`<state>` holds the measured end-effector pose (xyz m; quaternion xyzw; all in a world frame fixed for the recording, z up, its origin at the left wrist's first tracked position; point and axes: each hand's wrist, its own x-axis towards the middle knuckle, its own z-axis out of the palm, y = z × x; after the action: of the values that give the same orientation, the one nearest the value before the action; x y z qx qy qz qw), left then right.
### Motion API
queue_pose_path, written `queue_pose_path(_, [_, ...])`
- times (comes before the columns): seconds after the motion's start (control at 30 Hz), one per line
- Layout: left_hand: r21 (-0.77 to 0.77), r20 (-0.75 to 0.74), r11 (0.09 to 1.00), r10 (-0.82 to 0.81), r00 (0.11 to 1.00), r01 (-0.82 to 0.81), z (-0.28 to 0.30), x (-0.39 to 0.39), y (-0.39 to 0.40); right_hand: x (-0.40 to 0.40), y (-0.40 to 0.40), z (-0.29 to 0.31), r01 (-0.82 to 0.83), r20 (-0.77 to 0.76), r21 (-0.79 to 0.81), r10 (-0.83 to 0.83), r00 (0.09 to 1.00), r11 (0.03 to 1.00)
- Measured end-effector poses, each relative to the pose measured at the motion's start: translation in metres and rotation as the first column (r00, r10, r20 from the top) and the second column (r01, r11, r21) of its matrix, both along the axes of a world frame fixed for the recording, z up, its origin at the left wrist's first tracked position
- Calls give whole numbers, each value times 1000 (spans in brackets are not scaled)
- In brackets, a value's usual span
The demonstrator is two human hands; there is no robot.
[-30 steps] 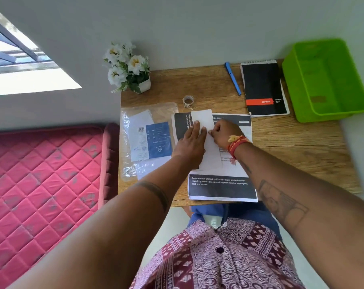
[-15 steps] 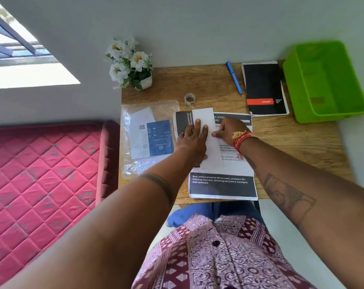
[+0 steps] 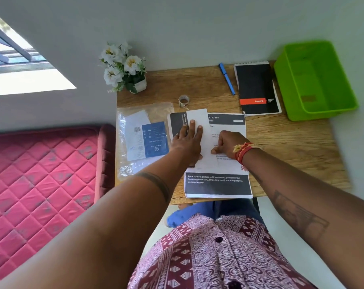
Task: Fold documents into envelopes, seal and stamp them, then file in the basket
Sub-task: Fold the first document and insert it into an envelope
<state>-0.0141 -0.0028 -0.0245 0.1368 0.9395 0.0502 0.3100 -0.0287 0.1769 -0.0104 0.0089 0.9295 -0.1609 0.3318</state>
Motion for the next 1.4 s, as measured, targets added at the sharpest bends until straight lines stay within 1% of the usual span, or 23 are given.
queue_pose_path(0.13, [-5, 13, 1000, -2, 1000, 2, 2, 0, 1, 3, 3, -4, -76, -9, 14, 76, 997, 997])
queue_pose_path(0.23, [-11, 23, 1000, -3, 1000, 3, 3, -1, 1, 2, 5, -3, -127, 19, 7, 127, 992, 992])
queue_pose_path(0.57, [-3, 17, 1000, -2, 1000, 2, -1, -1, 0, 3, 8, -8, -236, 41, -3, 236, 971, 972])
queue_pose_path(0.63, [-4, 15, 1000, -2, 1000, 2, -2, 0, 1, 3, 9, -9, -196, 34, -47, 198, 980, 980])
queue_pose_path(0.73, [-1, 8, 1000, -5, 1000, 5, -4, -1, 0, 2, 15, -13, -3, 1, -170, 3, 1000, 985])
queue_pose_path(0.77, [-2, 3, 1000, -5, 1000, 5, -4, -1, 0, 3, 16, -14, 22, -24, -198, -28, 999, 980])
queue_pose_path(0.83, [-3, -3, 1000, -8, 1000, 8, -5, -1, 0, 11, 18, -17, -18, -84, -219, -1, 996, 975])
queue_pose_path(0.87, [-3, -4, 1000, -10, 1000, 10, -6, -1, 0, 16, 18, -19, -65, -116, -208, 41, 992, 976])
queue_pose_path(0.93, [-3, -7, 1000, -10, 1000, 10, -7, -1, 0, 25, 17, -23, -158, -173, -133, 135, 976, 978])
queue_pose_path(1.07, [-4, -2, 1000, -14, 1000, 14, -8, -1, 0, 26, 13, -24, -236, -210, -9, 229, 951, 972])
queue_pose_path(1.23, [-25, -15, 999, -27, 1000, 26, -7, -1, 1, 11, 4, -24, -210, -213, 37, 213, 954, 977])
queue_pose_path(1.4, [-27, -15, 999, -18, 1000, 17, -8, -2, 2, -5, -4, -20, -152, -128, 72, 160, 979, 986])
